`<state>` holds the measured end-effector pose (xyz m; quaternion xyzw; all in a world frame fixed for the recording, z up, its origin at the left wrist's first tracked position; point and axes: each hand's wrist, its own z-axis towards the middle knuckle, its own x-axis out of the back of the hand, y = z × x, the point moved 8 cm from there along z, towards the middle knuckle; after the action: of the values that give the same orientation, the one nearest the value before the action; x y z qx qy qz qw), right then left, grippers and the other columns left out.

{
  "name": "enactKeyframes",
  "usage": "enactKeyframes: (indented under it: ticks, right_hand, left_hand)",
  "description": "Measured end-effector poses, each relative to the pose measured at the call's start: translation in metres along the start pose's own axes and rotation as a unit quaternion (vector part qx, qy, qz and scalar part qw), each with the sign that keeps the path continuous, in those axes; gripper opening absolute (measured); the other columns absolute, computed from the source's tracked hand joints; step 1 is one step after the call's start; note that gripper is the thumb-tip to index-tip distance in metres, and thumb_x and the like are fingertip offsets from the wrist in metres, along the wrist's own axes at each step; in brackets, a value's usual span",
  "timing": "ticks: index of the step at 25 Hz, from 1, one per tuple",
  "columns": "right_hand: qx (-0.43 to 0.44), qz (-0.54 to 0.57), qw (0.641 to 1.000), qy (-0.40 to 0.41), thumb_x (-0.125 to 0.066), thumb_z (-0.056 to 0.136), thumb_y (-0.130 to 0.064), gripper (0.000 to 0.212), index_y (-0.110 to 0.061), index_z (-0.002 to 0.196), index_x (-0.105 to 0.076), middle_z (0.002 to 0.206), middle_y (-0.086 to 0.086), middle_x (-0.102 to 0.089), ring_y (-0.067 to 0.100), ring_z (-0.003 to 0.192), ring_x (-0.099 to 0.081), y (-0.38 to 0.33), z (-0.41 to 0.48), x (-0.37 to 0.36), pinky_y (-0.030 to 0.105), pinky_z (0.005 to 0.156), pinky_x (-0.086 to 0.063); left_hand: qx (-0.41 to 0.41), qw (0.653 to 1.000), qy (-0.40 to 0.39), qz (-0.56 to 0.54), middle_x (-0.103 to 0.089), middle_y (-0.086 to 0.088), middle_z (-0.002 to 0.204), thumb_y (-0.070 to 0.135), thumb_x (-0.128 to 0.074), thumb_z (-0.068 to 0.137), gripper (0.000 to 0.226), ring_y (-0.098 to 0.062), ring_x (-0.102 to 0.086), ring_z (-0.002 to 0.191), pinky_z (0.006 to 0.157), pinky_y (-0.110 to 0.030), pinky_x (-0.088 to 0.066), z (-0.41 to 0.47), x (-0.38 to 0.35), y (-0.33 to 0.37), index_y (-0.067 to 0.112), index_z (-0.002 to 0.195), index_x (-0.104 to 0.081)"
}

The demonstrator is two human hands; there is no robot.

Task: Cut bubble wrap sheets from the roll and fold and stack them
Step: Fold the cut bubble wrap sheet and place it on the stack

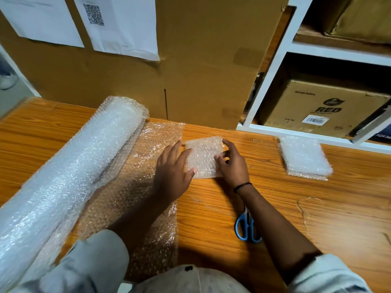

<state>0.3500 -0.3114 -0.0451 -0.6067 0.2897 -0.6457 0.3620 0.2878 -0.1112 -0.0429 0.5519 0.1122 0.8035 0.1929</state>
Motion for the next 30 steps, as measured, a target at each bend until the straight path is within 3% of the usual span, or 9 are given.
enactKeyframes:
  ticks: [6,8,10,12,14,18,21,25,30]
  right_hand:
    - [-0.073,-0.079,0.994,0.016,-0.061,0.097,-0.014,0.057,-0.012,0.151,-0.043,0.106,0.014,-0.072,0.036,0.101,-0.067,0.024,0.012,-0.009,0.038,0.080,-0.052]
    - [-0.059,-0.104,0.992,0.038,-0.059,0.095,-0.013,0.058,-0.009,0.150,-0.043,0.120,0.019,-0.067,0.039,0.109,-0.063,0.021,0.004,-0.007,0.043,0.087,-0.052]
    - [0.005,-0.210,0.975,0.074,-0.057,0.093,-0.018,0.059,-0.006,0.150,-0.044,0.138,0.020,-0.057,0.040,0.122,-0.055,0.008,-0.007,-0.003,0.048,0.097,-0.049]
    - [0.077,-0.295,0.950,0.060,-0.050,0.095,-0.024,0.061,-0.007,0.153,-0.041,0.156,0.018,-0.044,0.039,0.141,-0.041,-0.010,-0.015,-0.010,0.053,0.110,-0.040]
    - [0.104,-0.322,0.941,-0.023,-0.042,0.104,-0.029,0.060,-0.008,0.159,-0.032,0.169,0.014,-0.025,0.034,0.157,-0.020,-0.014,-0.020,-0.031,0.054,0.123,-0.023]
    - [0.046,-0.349,0.925,-0.144,-0.021,0.111,-0.041,0.061,-0.014,0.165,-0.014,0.174,0.008,-0.003,0.026,0.161,0.003,0.016,-0.028,-0.058,0.052,0.127,0.004]
    - [0.031,-0.325,0.936,-0.129,-0.027,0.111,-0.040,0.060,-0.013,0.164,-0.018,0.173,0.011,-0.006,0.030,0.160,-0.002,0.015,-0.029,-0.055,0.052,0.127,-0.003]
    - [-0.107,-0.323,0.940,0.021,-0.050,0.099,-0.040,0.057,-0.006,0.144,-0.042,0.147,0.021,-0.045,0.043,0.133,-0.042,0.009,-0.028,-0.018,0.053,0.105,-0.038]
    - [-0.286,-0.235,0.929,-0.017,-0.051,0.101,-0.043,0.056,-0.004,0.141,-0.048,0.146,0.021,-0.049,0.043,0.139,-0.040,0.018,-0.015,-0.013,0.052,0.112,-0.033]
  left_hand:
    - [-0.022,0.990,-0.121,0.064,-0.041,-0.007,0.161,0.050,-0.032,0.100,0.057,-0.042,-0.031,0.148,0.117,-0.063,-0.029,-0.003,-0.041,0.002,0.023,0.145,-0.054]
    - [-0.036,0.988,-0.128,0.072,-0.040,-0.006,0.162,0.046,-0.026,0.102,0.058,-0.041,-0.030,0.150,0.118,-0.060,-0.024,-0.002,-0.045,0.005,0.022,0.148,-0.051]
    - [-0.038,0.989,-0.121,0.070,-0.039,-0.004,0.163,0.044,-0.022,0.104,0.059,-0.038,-0.027,0.152,0.120,-0.058,-0.021,0.003,-0.045,0.009,0.021,0.152,-0.047]
    - [-0.036,0.989,-0.127,0.071,-0.035,-0.001,0.165,0.045,-0.017,0.105,0.061,-0.035,-0.021,0.154,0.122,-0.056,-0.017,0.010,-0.048,0.011,0.021,0.157,-0.039]
    - [-0.041,0.984,-0.149,0.087,-0.027,-0.001,0.168,0.047,-0.012,0.104,0.065,-0.035,-0.012,0.157,0.124,-0.056,-0.010,0.013,-0.057,0.011,0.020,0.161,-0.028]
    - [-0.055,0.972,-0.192,0.125,-0.014,-0.002,0.171,0.050,-0.006,0.103,0.071,-0.041,0.004,0.157,0.125,-0.061,-0.001,0.008,-0.075,0.006,0.016,0.164,-0.014]
    - [-0.066,0.966,-0.208,0.139,-0.007,-0.002,0.172,0.052,-0.004,0.103,0.072,-0.043,0.011,0.156,0.124,-0.063,0.004,0.010,-0.077,0.003,0.016,0.165,-0.009]
    - [-0.064,0.962,-0.223,0.143,0.005,-0.001,0.172,0.054,0.004,0.099,0.075,-0.042,0.018,0.154,0.123,-0.061,0.011,0.009,-0.077,0.003,0.017,0.164,0.002]
    - [-0.061,0.961,-0.240,0.127,0.009,0.000,0.172,0.055,-0.004,0.100,0.075,-0.042,0.022,0.153,0.123,-0.061,0.011,0.004,-0.080,0.000,0.018,0.164,0.004]
